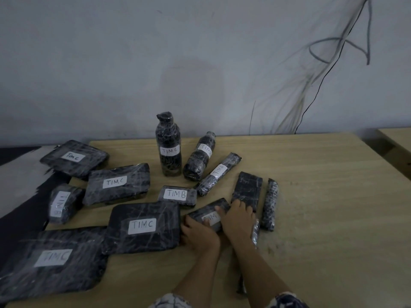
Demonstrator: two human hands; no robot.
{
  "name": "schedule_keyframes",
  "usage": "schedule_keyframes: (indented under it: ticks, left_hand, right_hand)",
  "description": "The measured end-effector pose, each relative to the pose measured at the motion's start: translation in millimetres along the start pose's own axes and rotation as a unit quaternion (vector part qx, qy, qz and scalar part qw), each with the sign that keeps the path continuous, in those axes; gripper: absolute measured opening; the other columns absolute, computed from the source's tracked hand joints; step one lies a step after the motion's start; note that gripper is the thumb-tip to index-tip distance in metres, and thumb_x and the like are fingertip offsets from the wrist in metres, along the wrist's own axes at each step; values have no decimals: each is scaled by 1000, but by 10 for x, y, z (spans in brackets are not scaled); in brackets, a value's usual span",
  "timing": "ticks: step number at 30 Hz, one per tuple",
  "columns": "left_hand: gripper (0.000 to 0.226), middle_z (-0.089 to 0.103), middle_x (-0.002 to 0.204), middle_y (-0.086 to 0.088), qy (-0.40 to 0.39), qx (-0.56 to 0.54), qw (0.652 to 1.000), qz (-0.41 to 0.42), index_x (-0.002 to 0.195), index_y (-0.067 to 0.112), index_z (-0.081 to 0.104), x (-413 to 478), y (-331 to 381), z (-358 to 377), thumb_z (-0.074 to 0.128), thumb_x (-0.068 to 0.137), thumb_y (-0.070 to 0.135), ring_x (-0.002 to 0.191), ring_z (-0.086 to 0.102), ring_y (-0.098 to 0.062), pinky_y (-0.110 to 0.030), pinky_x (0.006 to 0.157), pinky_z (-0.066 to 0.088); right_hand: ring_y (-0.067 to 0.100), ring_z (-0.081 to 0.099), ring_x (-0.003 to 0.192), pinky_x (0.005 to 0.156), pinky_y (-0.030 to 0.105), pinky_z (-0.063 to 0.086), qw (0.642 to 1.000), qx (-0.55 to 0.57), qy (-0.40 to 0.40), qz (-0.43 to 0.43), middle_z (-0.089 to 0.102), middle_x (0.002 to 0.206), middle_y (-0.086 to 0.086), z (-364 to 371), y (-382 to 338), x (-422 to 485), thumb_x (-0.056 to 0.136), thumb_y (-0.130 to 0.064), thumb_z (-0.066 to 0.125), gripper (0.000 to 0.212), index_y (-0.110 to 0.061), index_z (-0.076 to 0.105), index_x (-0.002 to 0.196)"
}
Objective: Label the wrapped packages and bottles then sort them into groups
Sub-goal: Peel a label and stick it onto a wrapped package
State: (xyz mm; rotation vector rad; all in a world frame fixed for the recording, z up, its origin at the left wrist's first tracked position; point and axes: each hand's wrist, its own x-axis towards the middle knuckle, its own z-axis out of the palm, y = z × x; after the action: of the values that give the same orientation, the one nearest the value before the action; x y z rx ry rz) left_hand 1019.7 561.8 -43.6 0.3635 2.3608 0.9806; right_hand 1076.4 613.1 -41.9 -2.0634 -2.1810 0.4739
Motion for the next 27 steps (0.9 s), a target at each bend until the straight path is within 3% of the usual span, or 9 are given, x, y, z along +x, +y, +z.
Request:
schedule_keyframes:
  ticks: [5, 9, 13, 19, 27]
  left_hand:
    - [47, 27, 146, -19, 1, 2, 1000, -20, 139, 8, 34, 61, 3, 23, 47, 95, 14, 127, 30, -42, -45, 102, 30]
    - [48, 27, 145, -19, -5, 21, 1000, -13, 139, 8, 32, 73, -21, 32, 46, 93, 11, 127, 31, -42, -45, 104, 31]
    - [54, 27, 142, -20, -6, 20, 999, -29, 134, 7, 32, 84, 33, 38, 46, 94, 41, 127, 28, -39, -45, 101, 30]
    - [54, 26, 141, -19, 3, 40, 998, -43, 131, 7, 33, 83, 72, 92, 47, 93, 43, 126, 28, -37, -45, 101, 29]
    - [36, 24, 147, -20, 9, 33, 999, -30, 132, 7, 37, 91, 49, 83, 36, 100, 22, 127, 28, -40, -47, 102, 27]
  right_hand:
    - [26, 47, 116, 101, 41, 30, 1000, -2, -4, -3, 53, 122, 5, -12, 4, 30, 98, -47, 33, 39, -14, 46, 114]
    - [26, 46, 118, 103, 44, 29, 1000, -5, -17, -7, 53, 122, 5, -22, -12, 53, 101, -41, 30, 35, -13, 48, 113]
    - [27, 44, 122, 105, 44, 27, 999, 28, -33, -18, 50, 128, 6, -34, 19, 39, 94, -57, 36, 56, -10, 45, 122]
    - [27, 37, 127, 107, 40, 25, 997, 10, -63, -46, 41, 136, 7, -55, 74, -20, 83, -72, 42, 79, -10, 37, 131]
    - [27, 45, 119, 104, 41, 29, 1000, 13, -16, -13, 50, 125, 7, -23, 28, -18, 94, -57, 36, 51, -13, 43, 119]
